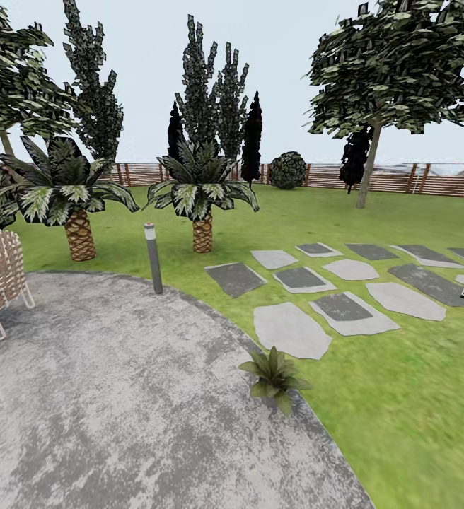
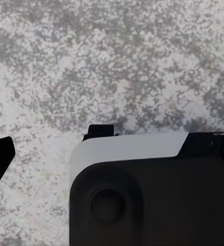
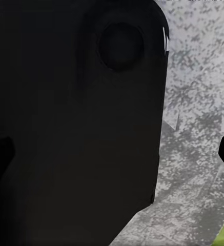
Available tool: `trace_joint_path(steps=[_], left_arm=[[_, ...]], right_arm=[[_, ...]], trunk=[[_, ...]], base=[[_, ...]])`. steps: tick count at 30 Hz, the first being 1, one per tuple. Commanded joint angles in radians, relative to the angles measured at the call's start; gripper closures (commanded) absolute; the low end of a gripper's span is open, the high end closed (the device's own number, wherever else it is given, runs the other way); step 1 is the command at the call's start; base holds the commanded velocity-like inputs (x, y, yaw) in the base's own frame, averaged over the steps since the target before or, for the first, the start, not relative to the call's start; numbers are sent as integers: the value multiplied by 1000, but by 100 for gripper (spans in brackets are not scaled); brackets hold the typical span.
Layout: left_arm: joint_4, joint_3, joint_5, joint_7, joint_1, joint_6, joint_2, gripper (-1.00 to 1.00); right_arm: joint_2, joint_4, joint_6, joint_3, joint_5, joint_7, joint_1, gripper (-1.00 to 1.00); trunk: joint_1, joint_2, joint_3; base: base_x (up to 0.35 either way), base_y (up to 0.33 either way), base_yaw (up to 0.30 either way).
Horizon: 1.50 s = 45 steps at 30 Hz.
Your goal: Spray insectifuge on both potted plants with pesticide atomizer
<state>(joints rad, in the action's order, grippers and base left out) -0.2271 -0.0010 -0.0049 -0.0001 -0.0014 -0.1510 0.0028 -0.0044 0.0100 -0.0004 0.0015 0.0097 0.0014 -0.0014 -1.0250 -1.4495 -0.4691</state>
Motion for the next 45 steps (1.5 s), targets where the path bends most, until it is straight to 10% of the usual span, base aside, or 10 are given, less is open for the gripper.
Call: trace_joint_path(steps=[1,45], left_arm=[[0,0,0,0,0,-10,0,-100],[0,-2,2,-1,0,-17,-6,-100]], right_arm=[[0,1,-1,0,1,0,0,-100],[3,1,0,0,1,0,0,-100]], trunk=[[0,0,-1],[0,0,-1]], base=[[0,0,0],[0,0,0]])
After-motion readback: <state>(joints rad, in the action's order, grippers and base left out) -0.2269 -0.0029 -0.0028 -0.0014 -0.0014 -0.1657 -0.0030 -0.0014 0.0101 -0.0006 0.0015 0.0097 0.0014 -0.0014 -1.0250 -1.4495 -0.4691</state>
